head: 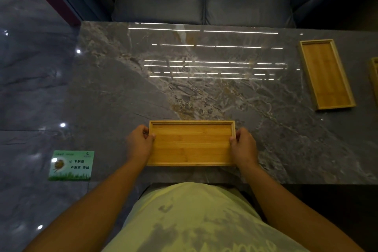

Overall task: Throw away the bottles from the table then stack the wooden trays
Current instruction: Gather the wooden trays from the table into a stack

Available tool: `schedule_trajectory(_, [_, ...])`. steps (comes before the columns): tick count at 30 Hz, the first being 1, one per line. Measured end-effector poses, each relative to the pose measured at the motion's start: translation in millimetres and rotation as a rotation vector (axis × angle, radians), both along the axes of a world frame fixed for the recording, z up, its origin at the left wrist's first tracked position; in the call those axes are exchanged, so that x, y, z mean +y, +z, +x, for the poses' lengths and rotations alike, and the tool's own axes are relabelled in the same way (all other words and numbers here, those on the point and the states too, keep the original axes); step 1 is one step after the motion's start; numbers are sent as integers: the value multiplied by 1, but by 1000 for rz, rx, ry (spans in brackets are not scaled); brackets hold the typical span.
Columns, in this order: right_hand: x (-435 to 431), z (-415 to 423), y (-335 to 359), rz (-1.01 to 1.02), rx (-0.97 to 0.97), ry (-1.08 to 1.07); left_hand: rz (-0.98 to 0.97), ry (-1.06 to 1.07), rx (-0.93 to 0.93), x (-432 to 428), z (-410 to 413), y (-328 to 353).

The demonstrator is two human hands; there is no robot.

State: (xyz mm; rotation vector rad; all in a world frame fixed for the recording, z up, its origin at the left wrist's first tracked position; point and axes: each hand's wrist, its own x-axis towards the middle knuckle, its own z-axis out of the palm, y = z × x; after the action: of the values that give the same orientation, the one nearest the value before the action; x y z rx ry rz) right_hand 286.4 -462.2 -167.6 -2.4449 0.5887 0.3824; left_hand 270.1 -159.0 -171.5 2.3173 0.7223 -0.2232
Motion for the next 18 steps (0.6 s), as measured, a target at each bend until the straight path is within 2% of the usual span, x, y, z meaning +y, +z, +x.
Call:
schedule_trajectory(6, [-3, 10, -3, -10, 91, 42, -24, -59, 34, 2, 2, 1])
schedule_trajectory(13, [-23, 45, 15, 49, 363, 184, -115, -211, 142, 22, 29, 4])
schedule_trajectory(18, [-31, 67, 36, 88, 290, 206, -99, -353, 187, 25, 60, 21])
